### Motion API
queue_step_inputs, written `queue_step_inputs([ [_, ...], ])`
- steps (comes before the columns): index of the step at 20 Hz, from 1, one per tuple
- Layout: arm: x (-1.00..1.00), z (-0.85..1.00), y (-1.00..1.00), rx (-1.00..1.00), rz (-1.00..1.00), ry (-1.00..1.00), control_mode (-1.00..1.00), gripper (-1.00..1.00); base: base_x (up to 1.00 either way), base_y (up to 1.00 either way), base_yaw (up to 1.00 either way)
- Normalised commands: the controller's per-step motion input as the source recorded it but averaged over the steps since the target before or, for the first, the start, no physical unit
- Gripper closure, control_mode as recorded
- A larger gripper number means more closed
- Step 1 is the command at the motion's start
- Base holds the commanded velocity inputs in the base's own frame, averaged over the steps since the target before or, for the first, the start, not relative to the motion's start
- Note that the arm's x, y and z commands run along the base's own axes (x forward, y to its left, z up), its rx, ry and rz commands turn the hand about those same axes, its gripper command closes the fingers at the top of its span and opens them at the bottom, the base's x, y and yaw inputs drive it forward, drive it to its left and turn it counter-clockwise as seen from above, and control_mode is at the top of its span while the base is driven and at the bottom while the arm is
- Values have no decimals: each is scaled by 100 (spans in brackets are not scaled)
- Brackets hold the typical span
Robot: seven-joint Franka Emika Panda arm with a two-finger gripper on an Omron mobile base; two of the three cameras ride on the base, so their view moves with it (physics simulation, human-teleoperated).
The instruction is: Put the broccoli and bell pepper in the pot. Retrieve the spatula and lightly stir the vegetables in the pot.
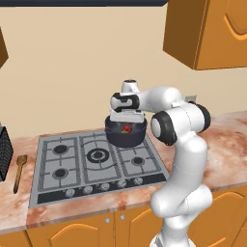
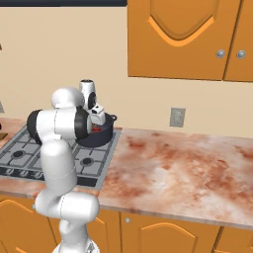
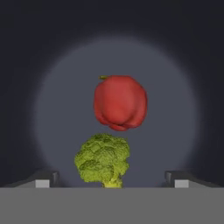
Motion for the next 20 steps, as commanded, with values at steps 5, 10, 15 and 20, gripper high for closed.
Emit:
queue_step_inputs([
  [5,-13,34,0,0,0,1,-100,-100,0,0,0],
  [10,-76,38,0,2,1,-7,-100,-100,0,0,0],
  [15,-100,0,0,2,5,-16,-100,-100,0,0,0],
  [20,-100,0,-1,1,4,-21,-100,-100,0,0,0],
])
